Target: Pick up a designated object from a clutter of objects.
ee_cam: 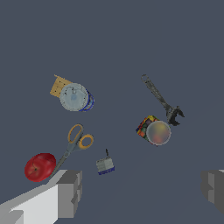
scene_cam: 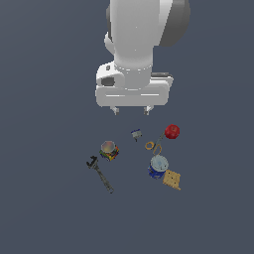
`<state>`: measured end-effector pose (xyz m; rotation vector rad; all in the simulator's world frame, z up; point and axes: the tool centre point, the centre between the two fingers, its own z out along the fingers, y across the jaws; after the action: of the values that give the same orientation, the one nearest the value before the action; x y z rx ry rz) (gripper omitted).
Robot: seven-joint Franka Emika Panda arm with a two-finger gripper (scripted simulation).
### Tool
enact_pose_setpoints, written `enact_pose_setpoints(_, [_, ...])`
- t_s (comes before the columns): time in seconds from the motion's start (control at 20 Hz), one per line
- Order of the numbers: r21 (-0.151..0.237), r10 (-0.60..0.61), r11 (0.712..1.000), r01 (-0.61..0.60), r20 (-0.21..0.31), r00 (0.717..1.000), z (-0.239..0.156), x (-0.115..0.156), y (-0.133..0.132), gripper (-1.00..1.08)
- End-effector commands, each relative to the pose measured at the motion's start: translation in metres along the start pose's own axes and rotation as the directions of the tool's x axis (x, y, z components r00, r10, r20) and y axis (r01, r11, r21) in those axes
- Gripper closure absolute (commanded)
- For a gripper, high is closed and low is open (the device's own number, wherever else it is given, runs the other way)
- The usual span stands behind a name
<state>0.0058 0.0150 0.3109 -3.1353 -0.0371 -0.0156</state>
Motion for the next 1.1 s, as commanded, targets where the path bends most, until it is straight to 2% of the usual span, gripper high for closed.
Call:
enact_pose_setpoints(0.0, [0.0, 0.0, 1.0, 0.0, 0.0, 1.0, 0.0, 0.0, 0.0, -0.92])
enact_pose_setpoints(0.65, [0.0, 0.026, 1.0, -0.026, -0.009, 1.0, -0.003, -0.001, 0.008, -0.92])
enact_pose_setpoints(1.05, [-0.004, 0.047, 0.999, -0.047, -0.008, 0.999, 0.01, -0.001, -0.006, -0.92])
